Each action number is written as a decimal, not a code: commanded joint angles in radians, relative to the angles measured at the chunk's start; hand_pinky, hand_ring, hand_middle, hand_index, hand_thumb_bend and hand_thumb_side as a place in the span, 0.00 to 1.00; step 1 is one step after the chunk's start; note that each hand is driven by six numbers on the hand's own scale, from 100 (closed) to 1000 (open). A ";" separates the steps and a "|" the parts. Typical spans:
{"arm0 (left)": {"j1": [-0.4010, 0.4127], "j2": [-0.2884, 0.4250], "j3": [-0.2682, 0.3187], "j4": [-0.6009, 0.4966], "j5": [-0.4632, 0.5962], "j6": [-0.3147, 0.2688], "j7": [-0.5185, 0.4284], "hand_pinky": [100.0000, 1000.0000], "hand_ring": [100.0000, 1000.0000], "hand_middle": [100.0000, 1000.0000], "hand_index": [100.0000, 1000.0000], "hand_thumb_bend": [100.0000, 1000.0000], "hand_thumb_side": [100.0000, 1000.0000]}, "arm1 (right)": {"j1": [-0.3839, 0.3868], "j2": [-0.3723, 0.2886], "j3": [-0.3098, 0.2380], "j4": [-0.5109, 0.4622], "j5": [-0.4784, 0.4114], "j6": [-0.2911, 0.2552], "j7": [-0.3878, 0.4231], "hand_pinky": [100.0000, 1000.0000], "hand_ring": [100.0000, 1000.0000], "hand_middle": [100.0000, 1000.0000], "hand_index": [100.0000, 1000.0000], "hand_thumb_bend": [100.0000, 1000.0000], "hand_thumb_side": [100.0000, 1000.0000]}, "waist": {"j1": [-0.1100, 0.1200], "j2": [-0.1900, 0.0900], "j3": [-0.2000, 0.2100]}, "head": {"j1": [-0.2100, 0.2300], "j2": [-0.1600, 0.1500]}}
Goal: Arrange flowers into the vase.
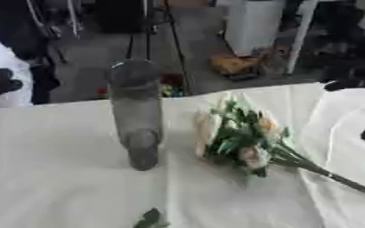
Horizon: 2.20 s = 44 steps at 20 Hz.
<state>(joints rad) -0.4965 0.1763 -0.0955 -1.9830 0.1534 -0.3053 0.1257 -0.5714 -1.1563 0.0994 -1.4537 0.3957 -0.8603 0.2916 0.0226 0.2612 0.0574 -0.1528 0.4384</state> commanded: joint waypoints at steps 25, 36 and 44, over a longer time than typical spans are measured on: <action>-0.013 0.005 -0.010 -0.017 0.011 0.006 -0.017 0.66 0.65 0.87 0.93 0.30 0.89 | -0.062 0.059 0.066 0.218 0.207 0.011 -0.027 0.80 0.92 0.84 0.98 0.23 1.00 | -0.003 -0.012 0.005 | -0.010 0.012; -0.011 0.002 -0.010 -0.017 0.015 0.009 -0.018 0.66 0.65 0.87 0.93 0.31 0.88 | -0.121 0.108 0.080 0.263 0.122 0.156 0.132 0.82 0.96 0.85 1.00 0.29 1.00 | -0.006 -0.016 0.002 | -0.014 0.019; -0.010 0.001 -0.011 -0.017 0.017 0.012 -0.018 0.66 0.65 0.87 0.92 0.31 0.88 | -0.163 0.146 0.103 0.307 0.104 0.235 0.221 0.81 0.96 0.83 1.00 0.41 0.91 | -0.012 -0.024 -0.007 | -0.014 0.027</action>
<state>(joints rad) -0.4962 0.1749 -0.1069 -1.9830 0.1679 -0.2961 0.1087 -0.7159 -0.9872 0.2075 -1.1522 0.5081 -0.6269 0.4941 0.0156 0.2593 0.0522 -0.1664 0.4575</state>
